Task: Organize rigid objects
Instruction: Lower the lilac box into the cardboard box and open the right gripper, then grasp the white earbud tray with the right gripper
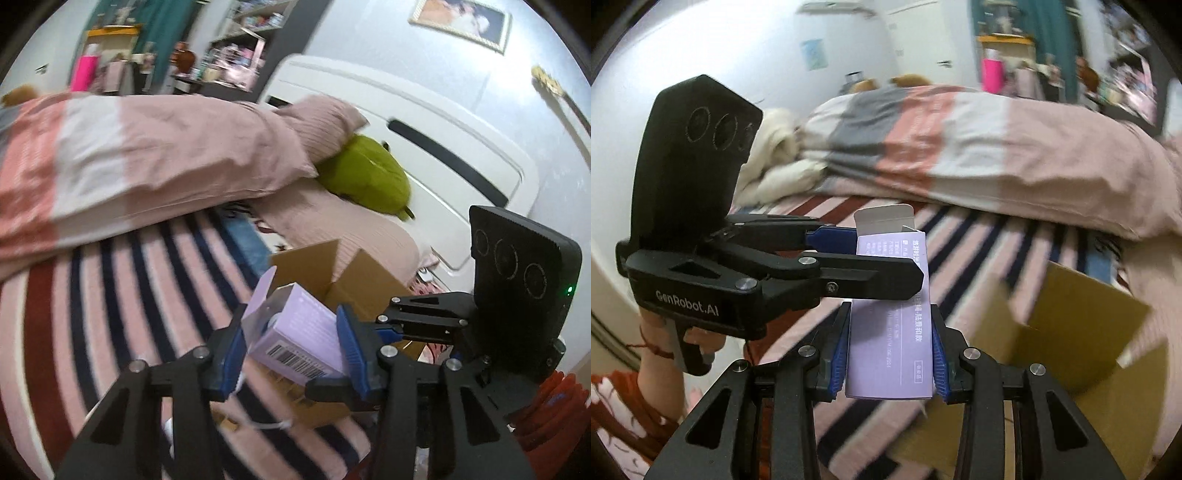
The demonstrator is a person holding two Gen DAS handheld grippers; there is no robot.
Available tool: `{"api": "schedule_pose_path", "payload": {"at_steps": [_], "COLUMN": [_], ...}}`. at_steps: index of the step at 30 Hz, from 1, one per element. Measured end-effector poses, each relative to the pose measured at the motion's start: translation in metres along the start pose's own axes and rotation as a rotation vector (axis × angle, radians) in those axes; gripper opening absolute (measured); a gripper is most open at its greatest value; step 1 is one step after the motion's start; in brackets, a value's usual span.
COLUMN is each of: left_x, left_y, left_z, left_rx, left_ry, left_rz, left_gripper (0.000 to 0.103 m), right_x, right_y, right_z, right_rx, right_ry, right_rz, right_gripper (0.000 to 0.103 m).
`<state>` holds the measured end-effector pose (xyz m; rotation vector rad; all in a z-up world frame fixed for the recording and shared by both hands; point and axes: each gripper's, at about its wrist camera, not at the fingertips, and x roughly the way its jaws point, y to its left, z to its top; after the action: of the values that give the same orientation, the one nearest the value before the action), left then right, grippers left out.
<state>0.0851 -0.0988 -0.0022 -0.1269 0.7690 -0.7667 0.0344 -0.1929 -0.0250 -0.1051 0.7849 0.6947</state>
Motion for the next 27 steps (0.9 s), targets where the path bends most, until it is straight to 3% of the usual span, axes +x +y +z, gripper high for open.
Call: {"api": "schedule_pose_path", "payload": {"at_steps": [5,11,12,15,17,21,23,25,27], "left_x": [0.063,0.110,0.112,0.113,0.105,0.067,0.040,0.013,-0.014], "left_y": [-0.033,-0.051,-0.053,-0.055,-0.055,-0.042,-0.030,-0.018,-0.002], "left_z": [0.024,0.026,0.024,0.022,0.022,0.023,0.022,0.018,0.010], "left_rx": [0.068,0.111,0.118,0.132,0.141,0.133,0.123,0.109,0.086], "left_ry": [0.128,0.267,0.280,0.289,0.265,0.193,0.140,0.096,0.054], "left_rz": [-0.031,-0.003,0.007,0.028,0.051,0.100,0.158,0.202,0.249], "left_gripper": [0.044,0.044,0.046,0.066,0.070,0.075,0.078,0.080,0.081], "right_x": [-0.026,-0.026,-0.023,-0.018,-0.013,-0.012,-0.016,-0.021,-0.024], "right_y": [-0.053,-0.093,-0.096,-0.099,-0.100,-0.084,-0.066,-0.044,-0.021], "right_z": [-0.014,-0.029,-0.030,-0.036,-0.037,-0.035,-0.027,-0.020,-0.013], "right_rx": [0.119,0.190,0.193,0.194,0.199,0.153,0.102,0.057,0.017], "right_ry": [0.017,0.132,0.156,0.200,0.224,0.205,0.158,0.100,0.041], "right_rz": [-0.087,-0.162,-0.177,-0.215,-0.214,-0.235,-0.230,-0.197,-0.163], "right_gripper": [0.033,0.033,0.034,0.035,0.038,0.064,0.072,0.090,0.098]}}
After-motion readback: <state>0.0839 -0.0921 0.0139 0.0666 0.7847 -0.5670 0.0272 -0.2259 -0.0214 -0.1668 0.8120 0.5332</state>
